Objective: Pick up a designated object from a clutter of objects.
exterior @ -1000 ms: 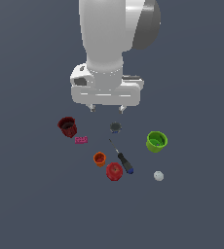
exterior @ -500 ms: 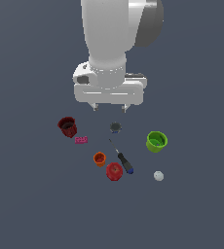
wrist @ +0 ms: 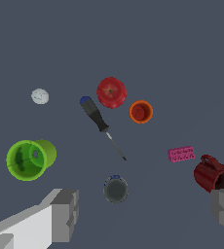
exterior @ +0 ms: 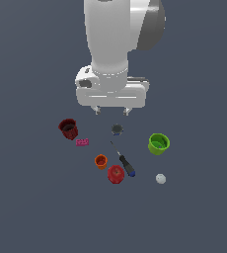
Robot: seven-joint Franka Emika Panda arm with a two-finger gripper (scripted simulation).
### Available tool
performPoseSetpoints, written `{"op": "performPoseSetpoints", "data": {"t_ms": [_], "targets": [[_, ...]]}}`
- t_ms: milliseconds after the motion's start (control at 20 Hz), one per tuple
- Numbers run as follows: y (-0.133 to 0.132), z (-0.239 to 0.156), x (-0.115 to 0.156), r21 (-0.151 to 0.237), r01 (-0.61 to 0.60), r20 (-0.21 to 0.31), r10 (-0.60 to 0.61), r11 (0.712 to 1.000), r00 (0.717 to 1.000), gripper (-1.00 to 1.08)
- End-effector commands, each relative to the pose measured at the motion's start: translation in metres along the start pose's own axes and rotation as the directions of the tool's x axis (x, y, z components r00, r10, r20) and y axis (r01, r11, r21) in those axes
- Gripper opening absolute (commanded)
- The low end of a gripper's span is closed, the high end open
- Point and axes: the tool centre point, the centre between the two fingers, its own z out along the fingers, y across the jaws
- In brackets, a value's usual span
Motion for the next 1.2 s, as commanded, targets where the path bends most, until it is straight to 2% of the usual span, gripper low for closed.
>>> {"op": "performPoseSetpoints", "data": {"t_ms": [0,550,1150], "targets": [[0.000,0.008,-0.001,-0.001,0.005,0.000,-0.005,1.000,1.000,1.00],[-0.004,0.075,-0.019,-0.012,0.048,-0.003,-0.048,0.999,0.999,1.00],[-0.008,0.172,-0.072,-0.023,0.126,-0.007,-0.126,0.992,0.992,1.00]]}}
